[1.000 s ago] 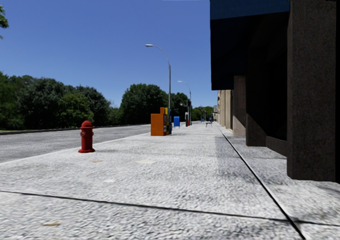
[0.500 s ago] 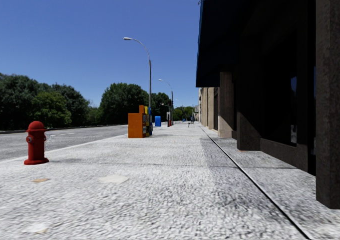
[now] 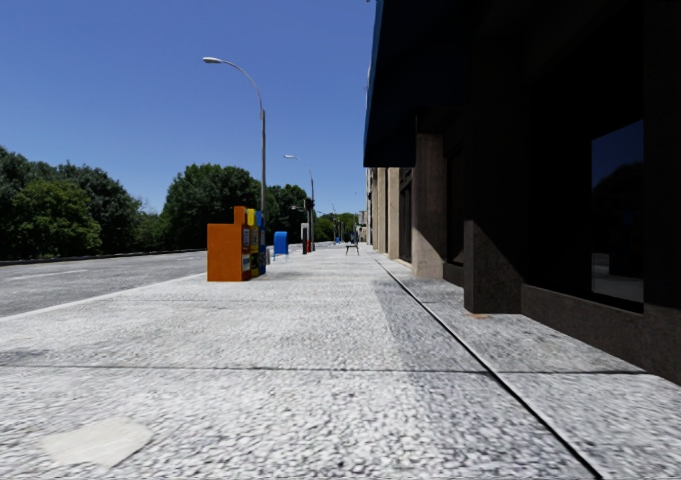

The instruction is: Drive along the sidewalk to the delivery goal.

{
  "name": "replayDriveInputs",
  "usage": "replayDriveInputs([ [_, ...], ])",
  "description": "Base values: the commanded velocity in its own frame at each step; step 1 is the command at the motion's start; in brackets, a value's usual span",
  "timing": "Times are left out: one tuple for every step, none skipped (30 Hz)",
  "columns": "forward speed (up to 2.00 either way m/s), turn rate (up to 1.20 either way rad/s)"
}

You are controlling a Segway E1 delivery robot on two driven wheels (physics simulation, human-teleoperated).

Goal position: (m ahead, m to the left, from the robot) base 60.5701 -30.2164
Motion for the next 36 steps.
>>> replayDriveInputs([
  [2.0, 0.0],
  [2.0, 0.0],
  [2.0, 0.0],
  [2.0, 0.0],
  [2.0, 0.0],
  [2.0, 0.0],
  [2.0, 0.0],
  [2.0, 0.0],
  [2.0, 0.0],
  [2.0, 0.0],
  [2.0, 0.0],
  [2.0, 0.0],
  [2.0, 0.0],
  [2.0, 0.0],
  [2.0, 0.0],
  [2.0, 0.0],
  [2.0, 0.0],
  [2.0, 0.0],
  [2.0, 0.0],
  [2.0, 0.0],
  [2.0, 0.0],
  [2.0, 0.0],
  [2.0, 0.0],
  [2.0, 0.05],
  [2.0, 0.05],
  [2.0, 0.09],
  [2.0, 0.11],
  [2.0, 0.12],
  [2.0, 0.12],
  [2.0, 0.12],
  [2.0, 0.15],
  [2.0, 0.15],
  [2.0, 0.17],
  [2.0, 0.22],
  [2.0, 0.28],
  [2.0, 0.28],
])
